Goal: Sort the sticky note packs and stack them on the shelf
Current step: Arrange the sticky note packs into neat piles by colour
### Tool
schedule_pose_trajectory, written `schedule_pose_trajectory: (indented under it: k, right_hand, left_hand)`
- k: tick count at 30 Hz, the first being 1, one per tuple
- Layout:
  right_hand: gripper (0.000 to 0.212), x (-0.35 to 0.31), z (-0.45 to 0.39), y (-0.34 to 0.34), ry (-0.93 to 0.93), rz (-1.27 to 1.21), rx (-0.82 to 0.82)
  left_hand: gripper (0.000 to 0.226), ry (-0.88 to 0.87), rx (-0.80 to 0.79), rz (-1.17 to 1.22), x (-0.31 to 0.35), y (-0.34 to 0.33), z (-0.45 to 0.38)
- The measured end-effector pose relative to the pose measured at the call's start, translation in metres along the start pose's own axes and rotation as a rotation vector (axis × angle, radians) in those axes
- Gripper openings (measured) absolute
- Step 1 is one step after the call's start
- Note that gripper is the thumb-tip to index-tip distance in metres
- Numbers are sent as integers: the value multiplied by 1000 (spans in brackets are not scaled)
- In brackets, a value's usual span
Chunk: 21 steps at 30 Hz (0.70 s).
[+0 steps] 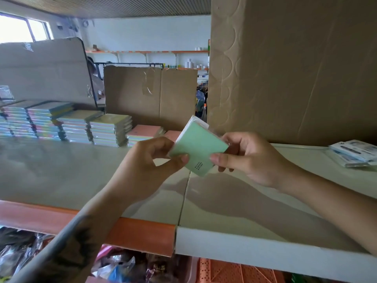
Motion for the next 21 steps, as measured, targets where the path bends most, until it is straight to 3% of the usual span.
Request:
schedule_pose_trajectory:
  k: [3, 6, 8, 11, 13, 17, 21]
  right_hand:
    - [24, 11, 0, -2, -72, 45, -6]
    - [50, 18, 0, 7, -69, 205, 93]
    - [66, 5, 3, 13, 52, 373, 143]
    - [81, -21, 10, -1, 309, 697, 14]
    - [78, -27, 12, -15, 387, 842, -77]
    - [66, -29, 10, -23, 449, 923, -74]
    - [66, -27, 7, -8, 412, 891, -88]
  left_hand:
    - [26, -6, -15, 63, -1, -1, -2]
    - [35, 14, -17, 135, -3, 1, -4]
    - [35, 5, -24, 147, -1, 0, -5]
    - [31, 7, -60, 150, 2, -6, -3]
    - [40, 10, -102, 170, 3, -10, -3]
    - [79, 12, -171, 148, 1, -16, -2]
    - [59, 18, -135, -38, -2, -19, 3]
Point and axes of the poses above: each hand's wrist, its own z-axis away from the middle knuckle, its own y-axis out of the back of the hand, x = y × z, the point moved 8 cm from there along -z, towards the middle knuckle, and after that the axes turned 5 degrees about y, right-handed, at the moved point
